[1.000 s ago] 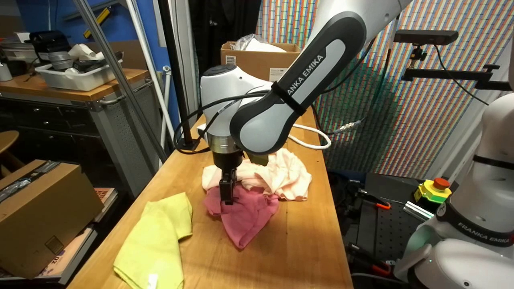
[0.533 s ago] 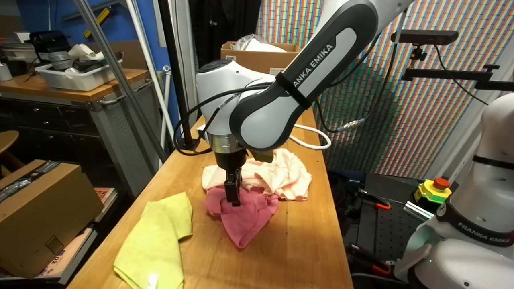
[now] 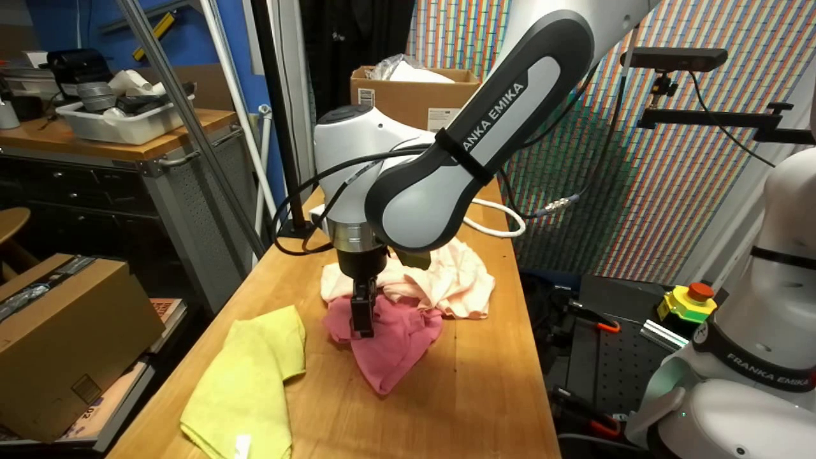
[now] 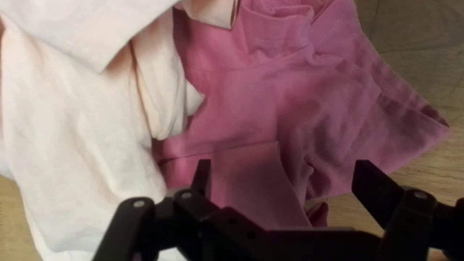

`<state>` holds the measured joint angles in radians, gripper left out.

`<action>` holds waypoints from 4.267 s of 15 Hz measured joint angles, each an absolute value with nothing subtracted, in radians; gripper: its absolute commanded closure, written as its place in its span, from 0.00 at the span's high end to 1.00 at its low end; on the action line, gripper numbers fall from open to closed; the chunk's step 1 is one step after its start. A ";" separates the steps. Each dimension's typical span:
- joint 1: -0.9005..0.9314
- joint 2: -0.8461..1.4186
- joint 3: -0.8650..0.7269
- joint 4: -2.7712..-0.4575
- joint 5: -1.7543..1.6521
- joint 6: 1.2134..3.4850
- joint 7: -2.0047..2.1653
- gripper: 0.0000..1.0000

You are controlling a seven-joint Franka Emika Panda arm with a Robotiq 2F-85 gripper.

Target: Move the white rope and radish to the right, move the peach shirt forwards, move the yellow towel and pink shirt to the left

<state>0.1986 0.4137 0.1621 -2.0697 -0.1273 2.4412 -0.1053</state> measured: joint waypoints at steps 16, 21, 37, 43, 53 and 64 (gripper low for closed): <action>0.186 0.490 0.159 -2.052 -0.128 2.470 -0.118 0.30; 0.186 0.481 0.157 -2.049 -0.131 2.470 -0.125 0.02; 0.324 0.439 -0.172 -2.051 -0.770 2.680 0.371 0.05; 0.362 0.408 -0.148 -2.048 -0.850 2.680 0.503 0.05; 0.383 0.292 -0.159 -2.047 -0.850 2.683 0.616 0.05; 0.313 0.197 -0.070 -2.044 -0.663 2.453 0.629 0.02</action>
<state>0.3131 0.1965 -0.0696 -2.0440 -0.6633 2.4527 0.6289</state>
